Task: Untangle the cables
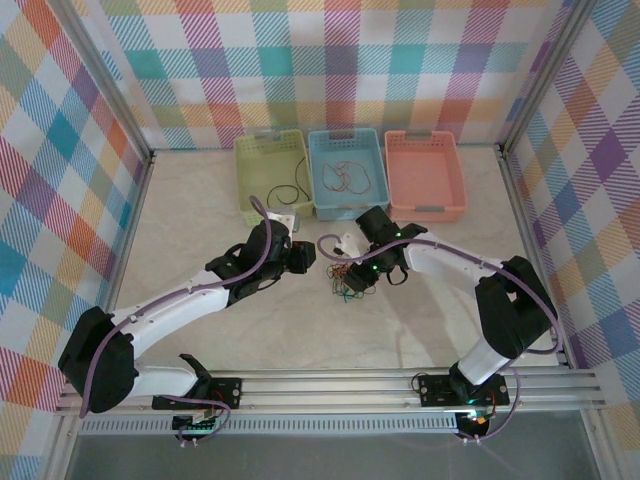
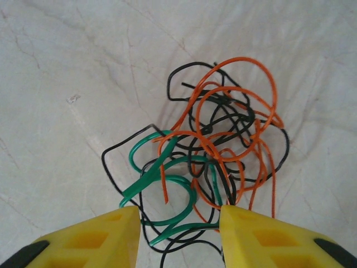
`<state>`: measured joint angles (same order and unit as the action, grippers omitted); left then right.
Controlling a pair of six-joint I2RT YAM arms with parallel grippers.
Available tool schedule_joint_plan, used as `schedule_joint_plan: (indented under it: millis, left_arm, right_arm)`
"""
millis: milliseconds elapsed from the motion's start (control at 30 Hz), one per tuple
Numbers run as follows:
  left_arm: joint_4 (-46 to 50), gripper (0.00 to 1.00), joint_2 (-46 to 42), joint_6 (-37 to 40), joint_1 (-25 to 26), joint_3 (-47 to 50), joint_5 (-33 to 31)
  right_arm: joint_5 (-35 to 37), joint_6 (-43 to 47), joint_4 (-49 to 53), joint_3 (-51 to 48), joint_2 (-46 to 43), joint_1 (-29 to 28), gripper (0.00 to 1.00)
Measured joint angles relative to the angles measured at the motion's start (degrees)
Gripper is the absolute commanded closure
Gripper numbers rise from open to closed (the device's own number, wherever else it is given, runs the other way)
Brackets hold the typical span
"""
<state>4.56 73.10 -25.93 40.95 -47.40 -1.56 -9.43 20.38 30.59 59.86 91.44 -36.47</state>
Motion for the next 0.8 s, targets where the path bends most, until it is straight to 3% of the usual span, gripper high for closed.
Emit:
schedule_joint_plan:
  millis: [267, 433, 800]
  left_arm:
    - [0.0, 0.72, 0.0, 0.0, -0.02, 0.0, 0.0]
    - [0.02, 0.72, 0.02, 0.0, -0.02, 0.0, 0.0]
    - [0.02, 0.72, 0.02, 0.0, -0.02, 0.0, 0.02]
  right_arm:
    - [2.1, -1.75, -5.79, -3.56, -6.56, -0.11, 0.54]
    - [2.08, -1.92, -5.42, -2.54, -3.56, -0.15, 0.57]
    - [2.62, -2.21, -4.35, -1.66, 0.44, -0.48, 0.82]
